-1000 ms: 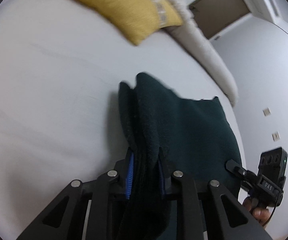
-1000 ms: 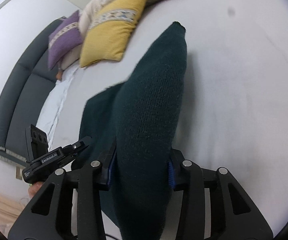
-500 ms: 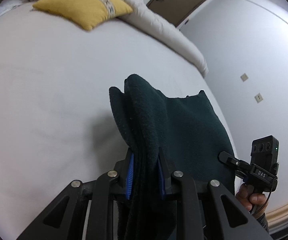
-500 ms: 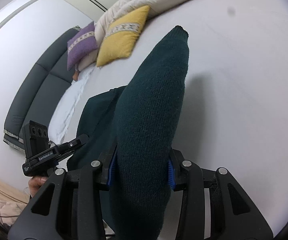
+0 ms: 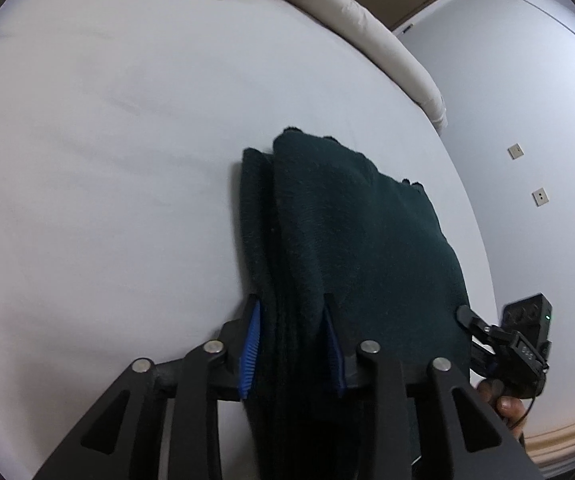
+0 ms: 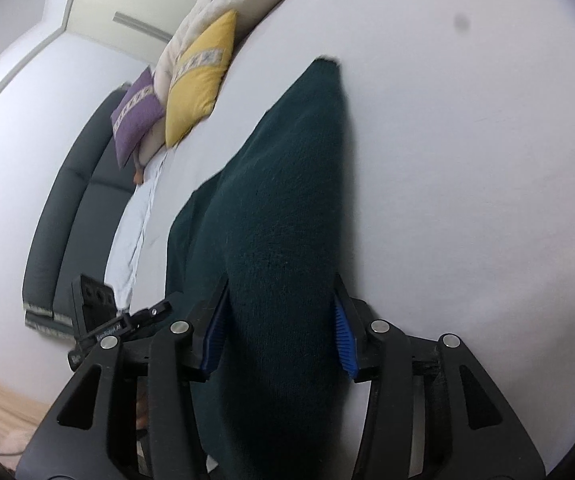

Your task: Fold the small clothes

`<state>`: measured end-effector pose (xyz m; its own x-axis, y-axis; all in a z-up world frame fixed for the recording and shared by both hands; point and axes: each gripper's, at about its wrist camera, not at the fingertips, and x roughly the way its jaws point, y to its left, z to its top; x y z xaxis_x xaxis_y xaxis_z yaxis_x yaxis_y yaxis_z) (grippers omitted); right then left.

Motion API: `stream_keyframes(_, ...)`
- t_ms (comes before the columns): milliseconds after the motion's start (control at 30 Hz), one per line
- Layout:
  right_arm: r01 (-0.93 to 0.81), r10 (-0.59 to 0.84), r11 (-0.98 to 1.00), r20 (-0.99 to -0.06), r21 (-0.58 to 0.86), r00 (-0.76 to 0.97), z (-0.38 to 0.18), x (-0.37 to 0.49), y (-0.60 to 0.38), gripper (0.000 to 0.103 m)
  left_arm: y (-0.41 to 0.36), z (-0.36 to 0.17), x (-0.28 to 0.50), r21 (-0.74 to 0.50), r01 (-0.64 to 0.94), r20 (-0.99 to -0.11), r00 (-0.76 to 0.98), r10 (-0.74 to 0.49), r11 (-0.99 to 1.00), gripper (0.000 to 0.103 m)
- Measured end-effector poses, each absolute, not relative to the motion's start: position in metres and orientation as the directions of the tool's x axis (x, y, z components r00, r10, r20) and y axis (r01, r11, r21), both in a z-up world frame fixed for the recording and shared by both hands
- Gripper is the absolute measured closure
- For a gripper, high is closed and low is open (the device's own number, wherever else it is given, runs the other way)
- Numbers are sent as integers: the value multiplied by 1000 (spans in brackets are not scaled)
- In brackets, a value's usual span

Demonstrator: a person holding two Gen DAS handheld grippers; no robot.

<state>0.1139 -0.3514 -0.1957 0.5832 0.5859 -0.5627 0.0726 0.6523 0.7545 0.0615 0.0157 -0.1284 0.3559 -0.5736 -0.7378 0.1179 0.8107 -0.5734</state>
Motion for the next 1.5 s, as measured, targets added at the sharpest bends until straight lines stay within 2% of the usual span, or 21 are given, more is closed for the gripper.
stream_keyframes(100, 115, 518, 675, -579, 729, 629, -188, 89, -373, 58, 21, -109, 43, -504, 133, -744, 435, -507, 853, 64)
stream_keyframes(133, 148, 465, 703, -608, 695, 644, -182, 79, -379, 58, 22, -98, 36, -465, 146, -742, 475, -474, 873, 63)
stream_keyframes(167, 191, 394, 741, -647, 644, 653, -176, 67, -390, 57, 23, -89, 31, -427, 156, -739, 507, -443, 891, 58)
stream_keyframes(233, 239, 291, 786, -683, 569, 670, -163, 48, -399, 56, 21, -63, 14, -332, 175, -716, 593, -368, 927, 45)
stream_keyframes(333, 252, 183, 837, -683, 486, 707, -136, 23, -402, 56, 9, -31, -17, -169, 189, -644, 722, -254, 967, 20)
stream_keyframes(367, 247, 155, 854, -677, 459, 720, -126, 18, -398, 56, 8, -24, -24, -131, 187, -619, 752, -227, 974, 6)
stream_keyframes(400, 241, 125, 872, -669, 427, 733, -117, 12, -394, 53, 6, -17, -35, -92, 181, -585, 786, -200, 979, 0)
stream_keyframes(433, 237, 74, 898, -657, 371, 750, -103, 4, -386, 51, 5, -10, -42, -59, 178, -547, 817, -181, 982, 0)
stream_keyframes(467, 237, 35, 914, -646, 329, 762, -92, -3, -377, 45, 1, -3, -54, -24, 182, -511, 843, -168, 983, 0)
stream_keyframes(600, 234, -116, 957, -514, 170, 850, -43, -34, -349, 12, -7, 16, -74, 112, 133, -449, 891, -70, 985, 0)
stream_keyframes(700, 248, -184, 963, -408, 108, 894, -16, -58, -334, 0, -6, 34, -87, 188, 51, -379, 925, 24, 981, 0)
stream_keyframes(833, 280, -251, 959, -320, 47, 914, 17, -82, -315, 0, 3, 54, -95, 184, -10, -335, 939, 72, 983, 0)
stream_keyframes(933, 268, -241, 962, -325, 41, 915, 29, -86, -307, 0, 11, 51, -88, 97, -12, -427, 902, 53, 995, 0)
stream_keyframes(1033, 239, -205, 970, -386, 43, 900, 30, -85, -295, 0, 12, 30, -73, 60, 11, -556, 831, 24, 998, 0)
stream_keyframes(1167, 208, -157, 977, -514, 43, 843, 13, -82, -280, 0, 9, 2, -62, -2, 53, -652, 757, -42, 999, 0)
stream_keyframes(1267, 212, -148, 976, -585, 41, 797, -5, -66, -268, 0, 5, -14, -56, -6, 52, -685, 727, -43, 999, 0)
stream_keyframes(1500, 211, -182, 977, -647, -33, 740, -29, -51, -243, 0, 1, -32, -61, -3, 53, -712, 701, -40, 999, 0)
